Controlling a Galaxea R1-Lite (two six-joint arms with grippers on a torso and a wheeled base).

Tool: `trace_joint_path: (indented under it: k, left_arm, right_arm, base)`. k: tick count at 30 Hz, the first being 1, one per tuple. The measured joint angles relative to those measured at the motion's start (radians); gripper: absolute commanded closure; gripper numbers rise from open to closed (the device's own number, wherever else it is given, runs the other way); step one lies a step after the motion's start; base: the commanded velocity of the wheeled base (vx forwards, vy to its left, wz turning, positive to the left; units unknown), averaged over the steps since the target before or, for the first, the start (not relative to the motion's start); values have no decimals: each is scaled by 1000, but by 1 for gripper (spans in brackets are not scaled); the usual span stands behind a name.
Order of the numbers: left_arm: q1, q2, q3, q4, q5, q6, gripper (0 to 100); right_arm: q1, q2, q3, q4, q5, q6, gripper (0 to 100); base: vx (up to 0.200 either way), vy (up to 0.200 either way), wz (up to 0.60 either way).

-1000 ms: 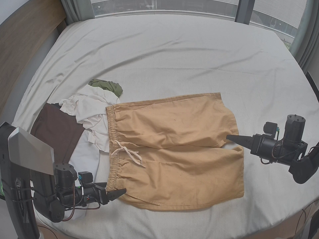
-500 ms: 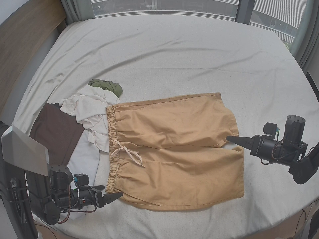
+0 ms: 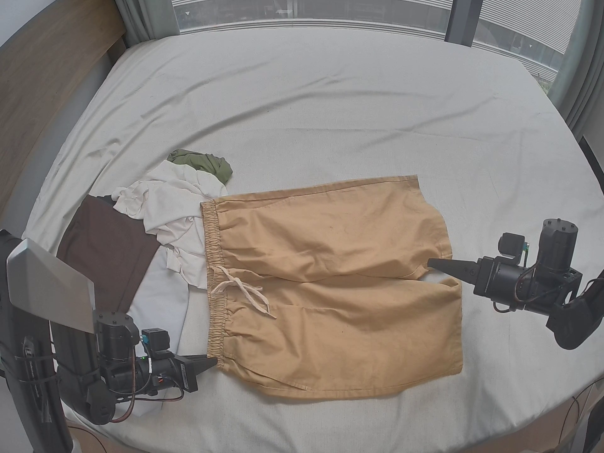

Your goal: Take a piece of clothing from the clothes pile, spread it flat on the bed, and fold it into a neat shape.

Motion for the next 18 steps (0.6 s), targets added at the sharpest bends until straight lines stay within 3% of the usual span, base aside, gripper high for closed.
trace_joint_path:
  k: [7, 14, 18]
  left_arm:
    - [15, 1, -4, 0, -3, 5, 100]
    - [17, -2, 4, -1, -6, 6, 100]
    - [17, -2, 10, -1, -7, 6, 100]
  right_arm:
    - [-1, -1, 19, 19, 0, -41, 0]
    - [-16, -3, 43, 151, 0, -224, 0]
    - [-47, -11, 63, 204, -2, -270, 0]
  base:
    - [0, 0, 0]
    - [0, 0, 0]
    - [0, 0, 0]
